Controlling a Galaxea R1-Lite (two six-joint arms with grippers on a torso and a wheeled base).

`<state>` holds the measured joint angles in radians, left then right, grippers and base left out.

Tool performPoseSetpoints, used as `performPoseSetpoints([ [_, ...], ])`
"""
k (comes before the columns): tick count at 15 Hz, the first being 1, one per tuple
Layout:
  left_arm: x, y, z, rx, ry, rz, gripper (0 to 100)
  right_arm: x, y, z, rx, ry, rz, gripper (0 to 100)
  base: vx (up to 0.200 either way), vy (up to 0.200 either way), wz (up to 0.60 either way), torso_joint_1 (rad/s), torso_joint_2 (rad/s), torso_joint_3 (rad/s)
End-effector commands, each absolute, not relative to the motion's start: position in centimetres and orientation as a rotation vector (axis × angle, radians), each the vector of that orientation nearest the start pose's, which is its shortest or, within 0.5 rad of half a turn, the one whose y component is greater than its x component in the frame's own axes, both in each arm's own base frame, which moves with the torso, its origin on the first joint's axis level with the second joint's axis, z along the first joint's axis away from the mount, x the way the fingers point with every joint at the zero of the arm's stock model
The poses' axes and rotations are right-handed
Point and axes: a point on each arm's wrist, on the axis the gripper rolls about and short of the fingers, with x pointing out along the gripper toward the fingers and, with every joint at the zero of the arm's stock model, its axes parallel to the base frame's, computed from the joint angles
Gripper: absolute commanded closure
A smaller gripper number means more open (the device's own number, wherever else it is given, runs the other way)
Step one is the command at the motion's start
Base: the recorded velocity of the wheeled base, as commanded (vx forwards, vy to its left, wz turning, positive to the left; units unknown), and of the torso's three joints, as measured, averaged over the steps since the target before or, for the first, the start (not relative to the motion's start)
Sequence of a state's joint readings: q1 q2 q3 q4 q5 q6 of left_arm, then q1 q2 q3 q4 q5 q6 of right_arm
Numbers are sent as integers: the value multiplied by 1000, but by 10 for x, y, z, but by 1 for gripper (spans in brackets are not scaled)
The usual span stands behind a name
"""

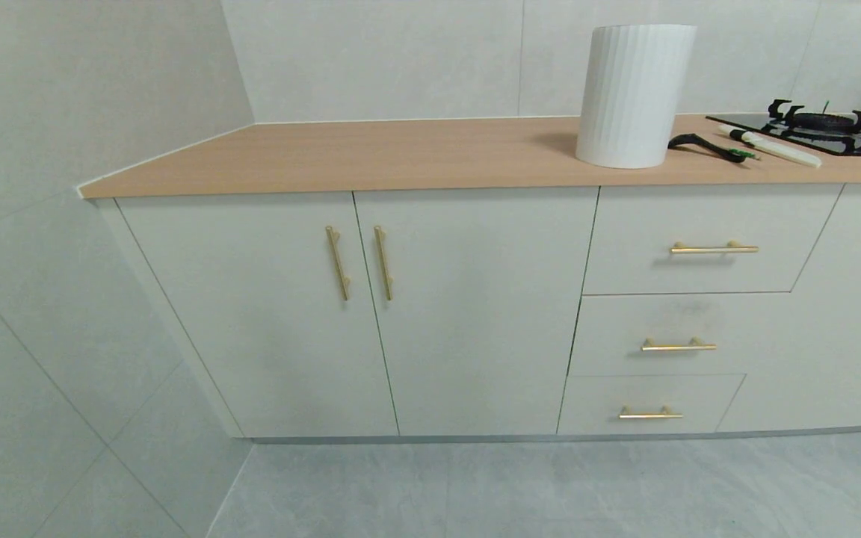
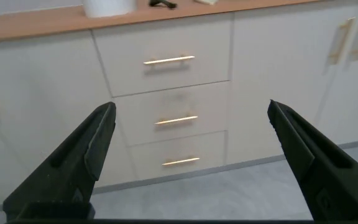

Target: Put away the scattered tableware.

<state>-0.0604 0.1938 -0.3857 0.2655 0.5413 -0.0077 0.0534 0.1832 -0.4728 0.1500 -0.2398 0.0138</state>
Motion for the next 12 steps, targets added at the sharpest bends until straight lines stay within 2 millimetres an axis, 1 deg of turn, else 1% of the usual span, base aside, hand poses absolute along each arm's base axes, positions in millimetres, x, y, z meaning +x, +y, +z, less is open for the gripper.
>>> performPoseSetpoints([
  [1,-59,10,145,-3,-50,531,0,-65,-6,155,12,-212,-238,0,0,0,0,0,0,0],
  [2,-59,10,145,-15,-55,534,0,-59,-6,146,11,-175,-250,0,0,0,0,0,0,0],
  [4,-58,10,140,-29,-54,518,0,-50,-6,133,14,-150,-262,0,0,0,0,0,0,0],
  [5,-58,10,140,-29,-54,518,0,-50,-6,133,14,-150,-262,0,0,0,0,0,0,0],
  [6,-57,9,133,14,-63,429,0,-42,-6,123,12,-163,-263,0,0,0,0,0,0,0],
  [7,-53,8,129,26,-65,374,0,-38,-6,117,10,-165,-263,0,0,0,0,0,0,0],
  [8,-48,8,126,20,-96,361,0,-35,-6,113,10,-163,-261,0,0,0,0,0,0,0],
  [9,-42,7,120,23,-125,331,0,-33,-6,108,8,-152,-257,0,0,0,0,0,0,0],
  [10,-34,5,110,39,-140,246,0,-29,-6,99,4,-125,-246,0,0,0,0,0,0,0],
  [11,-29,5,99,49,-122,220,0,-28,-5,96,1,-113,-229,0,0,0,0,0,0,0],
  [12,-24,5,84,59,-72,211,0,-27,-5,93,1,-104,-214,0,0,0,0,0,0,0],
])
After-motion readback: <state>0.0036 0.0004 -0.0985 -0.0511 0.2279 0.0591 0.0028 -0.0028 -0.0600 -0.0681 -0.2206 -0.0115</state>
